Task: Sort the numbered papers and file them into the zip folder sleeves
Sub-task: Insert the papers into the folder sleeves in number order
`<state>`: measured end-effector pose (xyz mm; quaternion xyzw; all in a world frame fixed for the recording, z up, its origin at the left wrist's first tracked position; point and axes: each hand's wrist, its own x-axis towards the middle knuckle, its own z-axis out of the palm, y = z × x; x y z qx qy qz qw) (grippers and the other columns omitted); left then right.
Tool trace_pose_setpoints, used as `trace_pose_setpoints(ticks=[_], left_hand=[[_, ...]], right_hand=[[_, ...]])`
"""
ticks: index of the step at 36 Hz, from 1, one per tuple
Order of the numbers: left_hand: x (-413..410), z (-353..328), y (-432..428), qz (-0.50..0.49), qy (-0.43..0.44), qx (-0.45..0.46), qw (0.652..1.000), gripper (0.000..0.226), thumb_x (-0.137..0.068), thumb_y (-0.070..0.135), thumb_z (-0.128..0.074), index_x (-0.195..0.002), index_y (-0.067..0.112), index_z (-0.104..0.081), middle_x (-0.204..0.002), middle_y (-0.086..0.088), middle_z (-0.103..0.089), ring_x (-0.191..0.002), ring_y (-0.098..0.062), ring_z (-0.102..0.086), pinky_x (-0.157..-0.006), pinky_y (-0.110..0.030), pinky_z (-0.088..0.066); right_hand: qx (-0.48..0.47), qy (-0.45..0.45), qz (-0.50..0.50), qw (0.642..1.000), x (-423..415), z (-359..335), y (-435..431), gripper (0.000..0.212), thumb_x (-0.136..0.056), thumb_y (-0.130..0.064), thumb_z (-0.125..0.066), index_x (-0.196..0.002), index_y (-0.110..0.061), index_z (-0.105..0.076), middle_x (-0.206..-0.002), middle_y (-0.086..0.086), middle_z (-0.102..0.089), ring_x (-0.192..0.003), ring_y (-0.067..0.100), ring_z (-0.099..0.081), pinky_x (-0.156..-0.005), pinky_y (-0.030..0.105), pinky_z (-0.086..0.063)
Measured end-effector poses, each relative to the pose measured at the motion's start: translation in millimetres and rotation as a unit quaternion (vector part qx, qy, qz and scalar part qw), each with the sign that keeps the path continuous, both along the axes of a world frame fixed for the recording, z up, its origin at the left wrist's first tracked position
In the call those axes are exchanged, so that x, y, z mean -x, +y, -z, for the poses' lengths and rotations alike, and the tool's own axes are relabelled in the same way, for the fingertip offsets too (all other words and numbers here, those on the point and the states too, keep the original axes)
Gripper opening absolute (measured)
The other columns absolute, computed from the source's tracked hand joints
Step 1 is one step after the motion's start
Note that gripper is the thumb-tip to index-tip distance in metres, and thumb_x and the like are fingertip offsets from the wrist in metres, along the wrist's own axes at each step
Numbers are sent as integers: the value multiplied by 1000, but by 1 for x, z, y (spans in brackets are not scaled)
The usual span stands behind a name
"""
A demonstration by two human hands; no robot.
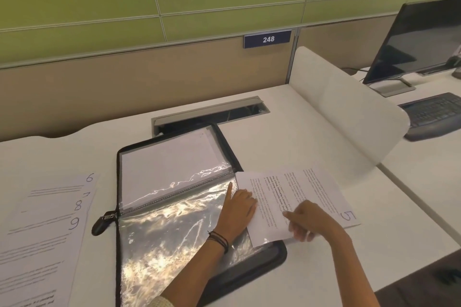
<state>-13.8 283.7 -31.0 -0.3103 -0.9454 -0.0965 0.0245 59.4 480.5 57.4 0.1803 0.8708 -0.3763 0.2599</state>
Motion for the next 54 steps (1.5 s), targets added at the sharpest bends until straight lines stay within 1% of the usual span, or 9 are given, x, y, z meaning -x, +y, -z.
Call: trace_pose_setpoints(ticks=[3,8,12,19,24,32,45,49,54], left_hand=[[2,-8,6,-6,-44,-37,998,39,-95,32,-29,-94,20,-67,-97,5,-63,-99,-13,-58,-116,-51,-20],[7,-13,10,-37,-65,-58,996,35,-89,22,-34,-95,16,-67,-95,0,-61,-98,-19,-58,-114,-50,-23],[14,-10,13,-71,-49,-71,994,9,-78,14,-62,-87,15,-64,-95,-4,-58,-95,-24,-56,-99,-46,-42],[30,-15,9,-172,-50,-62,982,41,-49,17,-76,-86,16,-60,-88,-2,-58,-78,-20,-58,-58,-29,-46],[45,-18,3,-176,-81,-64,979,50,-85,17,-48,-134,15,-37,-112,0,-58,-103,-20,-54,-87,-35,-41],[52,-34,0,-156,-107,-120,975,32,-84,6,-45,-114,17,-44,-68,9,-48,-71,-18,-53,-82,-33,-38],[48,-47,1,-161,-111,-221,955,24,-90,16,-52,-114,21,-49,-77,8,-58,-79,-13,-58,-95,-32,-35],[49,-45,-8,-178,-92,-230,953,21,-95,18,-44,-114,21,-53,-87,10,-59,-90,-13,-56,-95,-30,-35],[48,-30,-28,-181,-70,-234,953,23,-91,13,-48,-111,19,-57,-105,6,-62,-98,-14,-54,-93,-30,-38]], right_hand=[[-24,155,-8,988,17,16,-18,19,-94,-26,-54,-88,-13,-67,-87,-1,-68,-74,9,-64,-70,29,-57],[-61,194,-124,971,34,45,-44,34,-96,-13,-47,-129,-16,-54,-145,-3,-39,-133,15,-37,-111,26,-23],[-49,203,-152,966,40,56,-49,29,-94,-11,-50,-121,-16,-61,-143,-2,-43,-131,16,-41,-107,19,-25],[-57,206,-182,960,47,67,-43,42,-92,-6,-53,-133,-15,-49,-139,-4,-44,-128,13,-41,-103,12,-22],[-92,223,-231,942,56,69,-40,46,-92,-16,-55,-137,-18,-46,-137,-6,-42,-126,13,-41,-109,22,-30],[-83,233,-281,927,77,76,-45,40,-87,-22,-61,-125,-21,-49,-155,-9,-18,-141,12,-21,-112,25,-17],[-90,201,-362,906,109,81,-50,72,-74,-43,-72,-136,-21,-43,-152,-6,-27,-137,15,-24,-114,38,-25],[-120,211,-375,895,116,84,-48,35,-73,-49,-71,-98,-31,-55,-157,-1,-11,-141,24,-14,-112,46,-23],[-149,181,-391,890,121,70,-53,35,-70,-53,-73,-82,-37,-44,-158,-5,-6,-141,23,-9,-112,43,-18]])
